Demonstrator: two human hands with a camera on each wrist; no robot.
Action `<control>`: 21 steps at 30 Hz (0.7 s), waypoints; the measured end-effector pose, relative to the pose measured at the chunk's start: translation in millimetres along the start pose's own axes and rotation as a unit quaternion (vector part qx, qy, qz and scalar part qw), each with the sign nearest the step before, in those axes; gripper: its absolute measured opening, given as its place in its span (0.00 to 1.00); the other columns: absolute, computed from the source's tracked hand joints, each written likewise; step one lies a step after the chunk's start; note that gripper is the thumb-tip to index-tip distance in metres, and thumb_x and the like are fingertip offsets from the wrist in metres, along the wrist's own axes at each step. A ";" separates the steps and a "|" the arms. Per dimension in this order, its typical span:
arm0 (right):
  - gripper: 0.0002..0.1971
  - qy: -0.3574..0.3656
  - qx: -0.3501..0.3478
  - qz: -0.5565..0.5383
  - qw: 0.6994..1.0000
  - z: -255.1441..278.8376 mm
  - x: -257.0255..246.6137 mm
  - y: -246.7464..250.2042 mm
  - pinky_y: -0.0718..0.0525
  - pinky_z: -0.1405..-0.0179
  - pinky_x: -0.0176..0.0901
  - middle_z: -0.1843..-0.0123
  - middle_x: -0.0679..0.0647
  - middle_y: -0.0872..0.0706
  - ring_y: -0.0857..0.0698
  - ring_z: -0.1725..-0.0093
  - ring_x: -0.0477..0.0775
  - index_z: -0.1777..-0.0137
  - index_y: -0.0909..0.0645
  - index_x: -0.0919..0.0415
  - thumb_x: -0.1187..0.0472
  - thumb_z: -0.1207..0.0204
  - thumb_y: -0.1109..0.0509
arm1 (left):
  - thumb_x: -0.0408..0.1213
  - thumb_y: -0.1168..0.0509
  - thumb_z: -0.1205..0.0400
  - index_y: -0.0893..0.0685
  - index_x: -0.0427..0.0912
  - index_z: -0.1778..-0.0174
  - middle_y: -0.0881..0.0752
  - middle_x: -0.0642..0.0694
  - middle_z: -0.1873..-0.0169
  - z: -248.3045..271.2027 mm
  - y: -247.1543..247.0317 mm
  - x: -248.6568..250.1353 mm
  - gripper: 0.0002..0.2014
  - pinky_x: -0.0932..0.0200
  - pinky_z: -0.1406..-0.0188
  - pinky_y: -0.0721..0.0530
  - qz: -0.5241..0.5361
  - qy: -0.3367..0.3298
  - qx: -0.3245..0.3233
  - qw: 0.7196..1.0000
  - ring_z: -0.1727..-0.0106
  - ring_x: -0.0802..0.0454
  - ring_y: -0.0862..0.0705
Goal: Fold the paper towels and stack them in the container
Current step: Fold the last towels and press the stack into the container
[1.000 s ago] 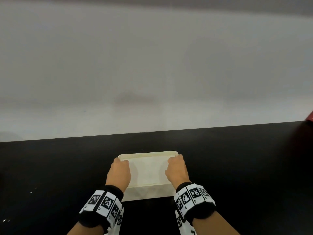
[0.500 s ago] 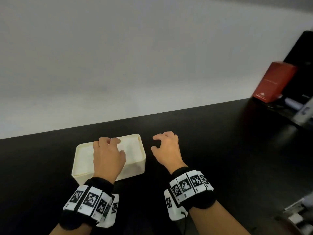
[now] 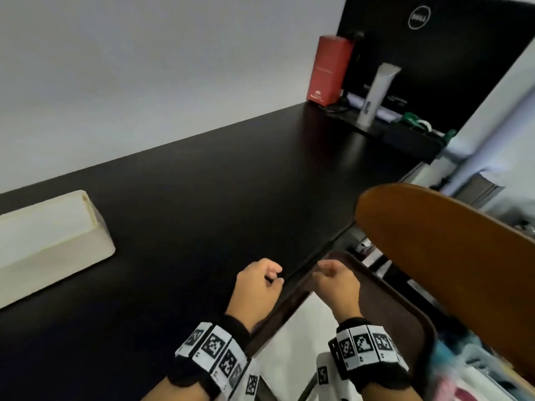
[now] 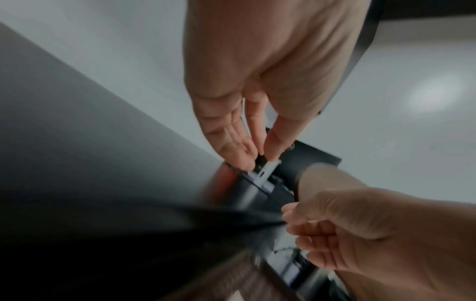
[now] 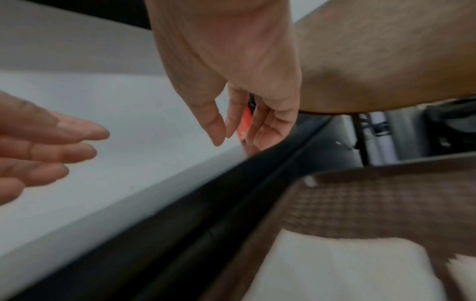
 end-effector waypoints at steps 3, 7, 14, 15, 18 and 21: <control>0.19 -0.068 -0.055 0.057 0.995 -1.3 60.6 -3.2 0.25 0.36 0.40 0.37 0.58 0.15 0.19 0.34 0.58 0.36 0.19 0.61 0.64 0.28 0.28 | 0.38 0.31 0.22 0.17 0.41 0.41 0.13 0.46 0.50 7.6 -52.8 -19.4 0.14 0.72 0.49 0.21 -0.050 0.064 -0.109 0.991 0.50 0.54 0.15; 0.26 -0.086 -0.103 0.164 0.977 0.2 105.3 -14.0 0.29 0.27 0.46 0.31 0.60 0.21 0.25 0.29 0.60 0.31 0.25 0.59 0.57 0.29 0.26 | 0.45 0.32 0.23 0.25 0.41 0.32 0.22 0.42 0.32 19.6 -95.3 -53.4 0.24 0.57 0.30 0.25 -0.188 0.132 -0.205 0.951 0.30 0.46 0.23; 0.36 -0.068 -0.145 0.219 0.962 -9.3 117.0 -22.9 0.28 0.26 0.50 0.27 0.57 0.27 0.36 0.24 0.61 0.24 0.36 0.59 0.54 0.30 0.25 | 0.46 0.29 0.25 0.39 0.41 0.23 0.37 0.40 0.23 29.0 -108.0 -82.7 0.38 0.50 0.26 0.30 -0.324 0.165 -0.204 0.909 0.23 0.41 0.35; 0.37 -0.067 -0.149 0.229 0.959 -11.4 118.1 -24.4 0.28 0.26 0.50 0.26 0.57 0.27 0.37 0.23 0.60 0.23 0.36 0.59 0.55 0.31 0.24 | 0.46 0.28 0.25 0.39 0.41 0.23 0.36 0.39 0.24 29.5 -108.0 -84.1 0.38 0.49 0.26 0.30 -0.326 0.169 -0.202 0.908 0.23 0.41 0.33; 0.40 -0.060 -0.150 0.257 0.953 -17.3 117.9 -28.1 0.30 0.26 0.49 0.26 0.56 0.30 0.37 0.23 0.60 0.23 0.38 0.59 0.56 0.33 0.22 | 0.46 0.29 0.24 0.38 0.41 0.24 0.28 0.39 0.27 31.2 -109.2 -87.8 0.36 0.49 0.29 0.27 -0.315 0.190 -0.205 0.907 0.25 0.41 0.29; 0.37 -0.073 -0.166 0.280 0.943 -24.0 120.7 -33.7 0.28 0.27 0.51 0.28 0.57 0.27 0.36 0.24 0.61 0.26 0.33 0.59 0.53 0.34 0.22 | 0.45 0.32 0.24 0.30 0.41 0.29 0.23 0.41 0.30 34.0 -110.5 -89.3 0.28 0.50 0.29 0.27 -0.323 0.197 -0.223 0.898 0.28 0.42 0.25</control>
Point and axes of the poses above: each hand's wrist, its own z-axis away from the middle knuckle, its own y-axis out of the back of the hand, x = y × z, the point moved 4 cm from there along -z, towards the middle knuckle
